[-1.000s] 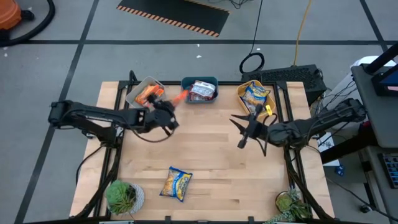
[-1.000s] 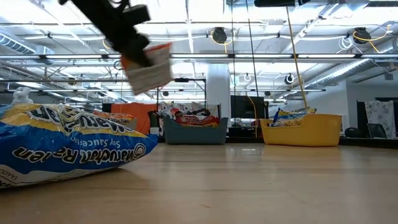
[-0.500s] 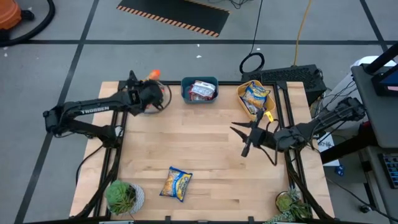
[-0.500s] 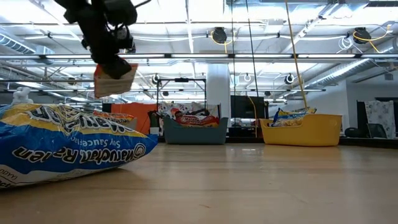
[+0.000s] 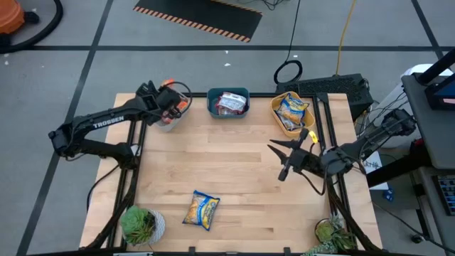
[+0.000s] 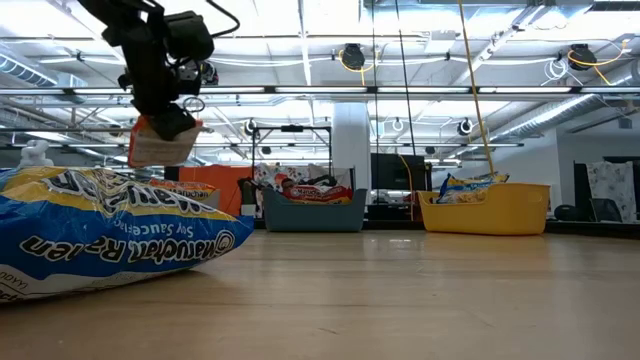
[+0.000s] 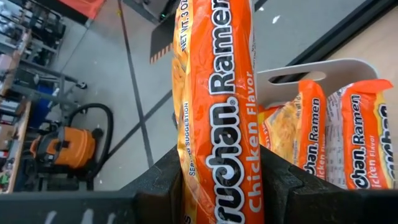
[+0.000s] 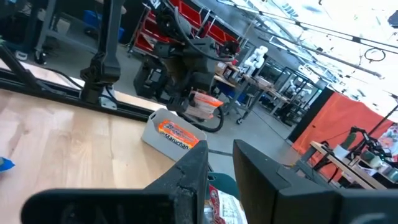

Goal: Sort Maruchan noodles
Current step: Put the orange noodle pack into the blue bin

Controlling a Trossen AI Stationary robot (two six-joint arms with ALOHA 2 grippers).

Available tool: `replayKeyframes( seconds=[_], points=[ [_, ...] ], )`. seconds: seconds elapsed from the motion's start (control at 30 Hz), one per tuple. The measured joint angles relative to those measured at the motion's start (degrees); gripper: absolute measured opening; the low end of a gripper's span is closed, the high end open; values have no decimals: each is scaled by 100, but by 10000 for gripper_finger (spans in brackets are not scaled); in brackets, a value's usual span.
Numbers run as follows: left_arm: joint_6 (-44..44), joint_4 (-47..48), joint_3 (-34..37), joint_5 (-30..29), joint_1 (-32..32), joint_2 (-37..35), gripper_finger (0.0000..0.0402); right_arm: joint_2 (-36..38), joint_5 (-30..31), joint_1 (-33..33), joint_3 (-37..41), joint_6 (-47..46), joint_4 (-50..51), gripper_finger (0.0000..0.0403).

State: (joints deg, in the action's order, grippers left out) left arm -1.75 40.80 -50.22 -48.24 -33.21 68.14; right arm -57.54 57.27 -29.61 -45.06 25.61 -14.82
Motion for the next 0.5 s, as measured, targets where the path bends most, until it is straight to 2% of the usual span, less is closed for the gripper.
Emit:
replayKeyframes(
  seconds=[0.27, 0.5],
  points=[
    [55, 17, 0, 796, -256, 13, 137, 0, -2, -116, 0, 63, -109, 73],
    [-116, 128, 0, 930, -482, 13, 144, 0, -4, -133, 0, 56, -124, 73]
  ],
)
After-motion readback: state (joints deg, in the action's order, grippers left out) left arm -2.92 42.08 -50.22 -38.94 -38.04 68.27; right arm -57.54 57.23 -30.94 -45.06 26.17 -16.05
